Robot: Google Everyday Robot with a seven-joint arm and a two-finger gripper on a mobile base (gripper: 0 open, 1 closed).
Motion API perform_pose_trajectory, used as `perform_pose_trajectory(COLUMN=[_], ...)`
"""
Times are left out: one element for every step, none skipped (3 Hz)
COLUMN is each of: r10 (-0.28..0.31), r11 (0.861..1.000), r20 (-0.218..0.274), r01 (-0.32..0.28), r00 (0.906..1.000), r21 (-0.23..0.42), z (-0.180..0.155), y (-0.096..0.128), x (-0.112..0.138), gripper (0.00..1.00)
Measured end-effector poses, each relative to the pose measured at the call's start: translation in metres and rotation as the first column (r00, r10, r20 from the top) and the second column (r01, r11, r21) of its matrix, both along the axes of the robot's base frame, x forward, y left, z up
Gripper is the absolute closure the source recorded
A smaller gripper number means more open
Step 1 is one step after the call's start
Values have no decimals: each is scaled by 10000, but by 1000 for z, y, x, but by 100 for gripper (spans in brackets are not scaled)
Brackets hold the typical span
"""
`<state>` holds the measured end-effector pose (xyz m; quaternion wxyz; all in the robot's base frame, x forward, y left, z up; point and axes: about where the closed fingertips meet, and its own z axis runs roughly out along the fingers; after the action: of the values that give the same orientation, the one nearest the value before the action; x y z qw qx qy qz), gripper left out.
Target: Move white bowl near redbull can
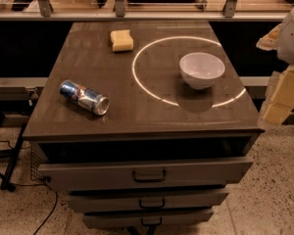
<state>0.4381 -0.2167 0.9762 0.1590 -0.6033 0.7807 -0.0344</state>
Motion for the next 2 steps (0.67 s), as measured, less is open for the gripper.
perform_pose_trajectory(r10=[84,498], r11=[10000,9987], r20=[54,318], r01=[-84,-503], r00=[10000,9983], r21=[28,129], z=[-3,-18], y=[1,6], x=[6,42], gripper=[0,0])
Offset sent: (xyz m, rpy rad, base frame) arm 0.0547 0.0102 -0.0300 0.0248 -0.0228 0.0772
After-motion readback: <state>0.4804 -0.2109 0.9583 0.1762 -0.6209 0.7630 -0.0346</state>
